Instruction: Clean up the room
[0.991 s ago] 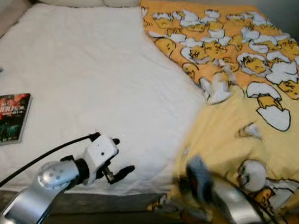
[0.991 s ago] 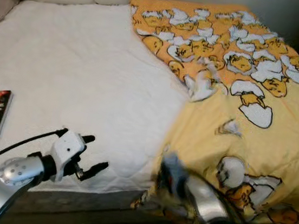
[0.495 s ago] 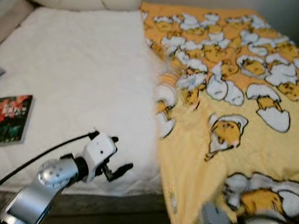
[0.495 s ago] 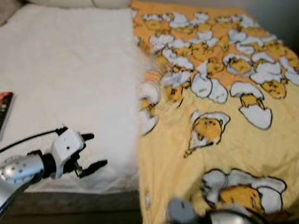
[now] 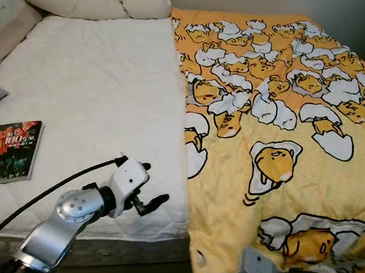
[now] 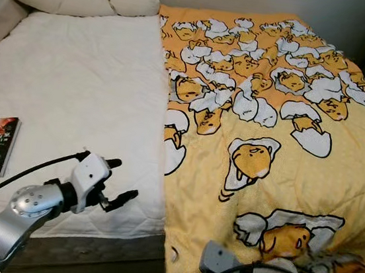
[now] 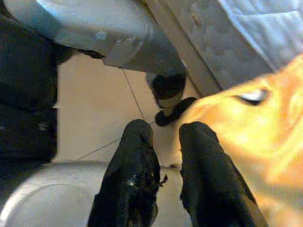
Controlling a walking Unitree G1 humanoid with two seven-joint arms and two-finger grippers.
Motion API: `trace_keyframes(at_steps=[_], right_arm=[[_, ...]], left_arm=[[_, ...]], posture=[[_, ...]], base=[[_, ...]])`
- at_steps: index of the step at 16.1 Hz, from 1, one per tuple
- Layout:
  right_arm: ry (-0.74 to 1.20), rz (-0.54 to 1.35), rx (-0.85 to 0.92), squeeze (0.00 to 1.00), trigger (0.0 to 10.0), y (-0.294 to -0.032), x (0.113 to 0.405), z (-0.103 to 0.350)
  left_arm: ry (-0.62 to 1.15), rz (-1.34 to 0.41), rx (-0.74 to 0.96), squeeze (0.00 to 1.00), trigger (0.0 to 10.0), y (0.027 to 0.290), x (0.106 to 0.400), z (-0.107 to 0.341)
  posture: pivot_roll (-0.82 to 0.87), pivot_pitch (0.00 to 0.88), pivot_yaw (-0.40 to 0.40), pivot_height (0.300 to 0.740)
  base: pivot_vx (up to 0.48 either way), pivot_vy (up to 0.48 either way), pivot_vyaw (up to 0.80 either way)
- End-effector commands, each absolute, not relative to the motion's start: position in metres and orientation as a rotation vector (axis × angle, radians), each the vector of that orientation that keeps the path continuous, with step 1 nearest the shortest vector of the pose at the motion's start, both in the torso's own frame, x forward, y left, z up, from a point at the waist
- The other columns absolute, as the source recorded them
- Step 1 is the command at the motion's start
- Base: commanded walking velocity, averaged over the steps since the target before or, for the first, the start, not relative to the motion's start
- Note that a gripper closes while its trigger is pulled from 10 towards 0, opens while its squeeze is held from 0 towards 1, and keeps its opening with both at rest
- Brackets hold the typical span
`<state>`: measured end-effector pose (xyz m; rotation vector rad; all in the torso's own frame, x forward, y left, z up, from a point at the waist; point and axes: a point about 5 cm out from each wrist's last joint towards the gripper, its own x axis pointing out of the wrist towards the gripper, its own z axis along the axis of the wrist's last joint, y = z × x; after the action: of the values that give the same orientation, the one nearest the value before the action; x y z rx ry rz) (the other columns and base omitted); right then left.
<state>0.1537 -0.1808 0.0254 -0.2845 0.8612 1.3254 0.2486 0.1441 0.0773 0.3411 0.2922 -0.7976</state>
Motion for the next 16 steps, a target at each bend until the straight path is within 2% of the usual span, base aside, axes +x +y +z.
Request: trace_keyframes(at_steps=[1,3,7,11,13,15,16], right_arm=[[0.853,1.32,-0.28,1.0,10.0,-0.181,0.154,0.029],[0.843,1.296,-0.284,1.0,10.0,-0.182,0.153,0.026],[0.747,1.097,-0.262,1.0,10.0,-0.184,0.172,0.029],[0.601,0.553,-0.243,1.0,10.0,-0.193,0.213,0.033],[0.562,0.384,-0.212,1.0,10.0,-0.196,0.224,0.036],[0.504,0.264,-0.201,1.0,10.0,-0.196,0.235,0.045],[0.477,0.196,-0.218,1.0,10.0,-0.199,0.241,0.049]], left_arm=[[0.285,-0.802,0.362,0.23,10.0,0.144,0.252,0.078],[0.28,-0.806,0.362,0.23,10.0,0.143,0.254,0.077],[0.275,-0.792,0.356,0.22,10.0,0.141,0.256,0.075],[0.279,-0.629,0.302,0.22,10.0,0.147,0.268,0.069],[0.307,-0.498,0.191,0.23,10.0,0.146,0.28,0.061],[0.345,-0.433,0.109,0.29,10.0,0.142,0.289,0.052],[0.345,-0.465,0.037,1.0,10.0,0.137,0.291,0.051]], posture=[[-0.1,0.0,0.079,0.74],[-0.11,0.0,0.084,0.74],[-0.1,0.0,0.077,0.74],[-0.12,0.0,0.076,0.74],[-0.14,0.0,0.073,0.74],[-0.15,0.0,0.063,0.74],[-0.16,0.0,0.054,0.74]], base=[[0.0,0.0,0.0],[0.0,0.0,0.0],[0.0,0.0,0.0],[0.0,0.0,0.0],[0.0,0.0,0.0],[0.0,0.0,0.0],[0.0,0.0,0.0]])
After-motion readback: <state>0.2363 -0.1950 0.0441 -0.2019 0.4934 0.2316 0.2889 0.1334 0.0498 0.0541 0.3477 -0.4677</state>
